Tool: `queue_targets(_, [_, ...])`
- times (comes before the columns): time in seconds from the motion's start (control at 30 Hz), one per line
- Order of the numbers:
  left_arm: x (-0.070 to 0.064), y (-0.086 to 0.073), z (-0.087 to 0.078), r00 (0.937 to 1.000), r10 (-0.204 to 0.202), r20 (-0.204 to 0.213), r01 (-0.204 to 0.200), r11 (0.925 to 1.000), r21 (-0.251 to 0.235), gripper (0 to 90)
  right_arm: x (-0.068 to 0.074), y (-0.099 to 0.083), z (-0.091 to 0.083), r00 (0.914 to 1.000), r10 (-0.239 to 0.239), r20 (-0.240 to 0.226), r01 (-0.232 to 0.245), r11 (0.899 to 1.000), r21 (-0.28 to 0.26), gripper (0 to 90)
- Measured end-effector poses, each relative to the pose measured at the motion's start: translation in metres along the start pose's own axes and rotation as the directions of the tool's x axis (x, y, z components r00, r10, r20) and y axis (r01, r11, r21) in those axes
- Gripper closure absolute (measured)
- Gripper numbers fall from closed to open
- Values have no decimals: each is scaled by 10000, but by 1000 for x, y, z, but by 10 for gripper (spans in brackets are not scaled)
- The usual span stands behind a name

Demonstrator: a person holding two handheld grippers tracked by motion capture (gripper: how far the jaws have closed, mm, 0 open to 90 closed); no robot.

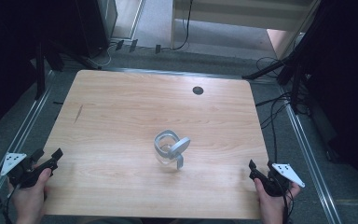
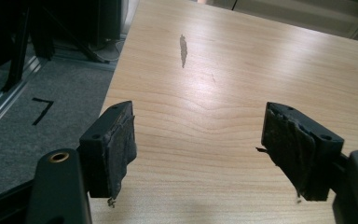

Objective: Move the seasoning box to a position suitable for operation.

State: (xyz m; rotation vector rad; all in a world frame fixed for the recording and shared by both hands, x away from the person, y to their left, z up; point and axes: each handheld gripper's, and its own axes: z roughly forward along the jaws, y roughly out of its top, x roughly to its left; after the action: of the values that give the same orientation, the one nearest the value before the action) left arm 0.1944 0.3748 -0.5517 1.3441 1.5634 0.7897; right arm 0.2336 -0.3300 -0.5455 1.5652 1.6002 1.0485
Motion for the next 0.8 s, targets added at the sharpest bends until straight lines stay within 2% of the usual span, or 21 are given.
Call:
queue_targets(0.07, [-2, 0, -1, 9999, 131, -44, -131, 9999, -3, 345, 2, 0, -2, 9999, -77, 147, 78, 10000, -46, 361])
queue_targets(0.1, [-4, 0, -1, 9995, 308, -64, -308, 9995, -57, 345, 2, 0, -2, 9999, -77, 147, 78, 10000, -46, 361])
queue_targets(0.13, [-7, -1, -1, 9987, 486, -147, -487, 9988, -51, 389, 3, 0, -3, 10000, -50, 76, 50, 10000, -71, 427])
queue_targets(0.2, [-13, -1, 0, 9967, 789, -163, -788, 9969, 49, 470, 6, 1, -7, 9982, 352, -484, -364, 9991, -238, 551])
queue_targets(0.23, [-16, -1, 0, 9963, 865, 14, -865, 9962, 109, 505, 9, 2, -10, 9964, 431, -735, -457, 9984, -338, 595])
queue_targets(0.3, [-22, 1, 1, 9963, 627, 592, -633, 9980, 88, 579, 18, 7, -13, 9923, 286, -1201, -353, 9979, -544, 653])
queue_targets(0.33, [-30, 3, 4, 9920, 344, 1211, -369, 9991, 187, 657, 31, 12, -16, 9897, 143, -1427, -231, 9979, -603, 707])
queue_targets(0.37, [-35, 4, 7, 9877, 249, 1545, -294, 9992, 271, 687, 37, 13, -17, 9890, 87, -1474, -177, 9980, -602, 737])
queue_targets(0.4, [-35, 4, 7, 9877, 249, 1545, -294, 9992, 271, 713, 37, 13, -17, 9890, 87, -1474, -177, 9980, -602, 737])
queue_targets(0.43, [-41, 5, 10, 9822, 249, 1863, -315, 9990, 327, 713, 44, 15, -18, 9872, 11, -1596, -108, 9981, -600, 764])
queue_targets(0.47, [-48, 6, 14, 9761, 279, 2156, -369, 9986, 381, 759, 57, 16, -19, 9817, -171, -1898, 68, 9985, -548, 816])
queue_targets(0.5, [-55, 7, 17, 9706, 367, 2379, -485, 9979, 440, 759, 57, 16, -19, 9817, -171, -1898, 68, 9985, -548, 816])
queue_targets(0.53, [-63, 9, 20, 9649, 413, 2594, -554, 9973, 475, 778, 63, 17, -19, 9792, -295, -2008, 190, 9984, -542, 833])
queue_targets(0.57, [-78, 12, 27, 9520, 457, 3025, -646, 9965, 529, 809, 76, 18, -20, 9717, -373, -2333, 276, 9986, -447, 865])
queue_targets(0.6, [-78, 12, 27, 9520, 457, 3025, -646, 9965, 529, 823, 76, 18, -20, 9717, -373, -2333, 276, 9986, -447, 865])
queue_targets(0.63, [-86, 14, 29, 9461, 497, 3200, -712, 9959, 558, 823, 82, 18, -20, 9672, -336, -2518, 242, 9989, -400, 877])
queue_targets(0.67, [-95, 15, 32, 9400, 474, 3377, -704, 9959, 561, 856, 95, 18, -19, 9566, -144, -2912, 68, 9996, -273, 900])
queue_targets(0.7, [-103, 16, 36, 9334, 466, 3558, -721, 9957, 588, 856, 95, 18, -19, 9566, -144, -2912, 68, 9996, -273, 900])
queue_targets(0.8, [-128, 17, 47, 9140, 635, 4007, -976, 9931, 652, 891, 119, 16, -20, 9387, -401, -3423, 349, 9992, -215, 900])
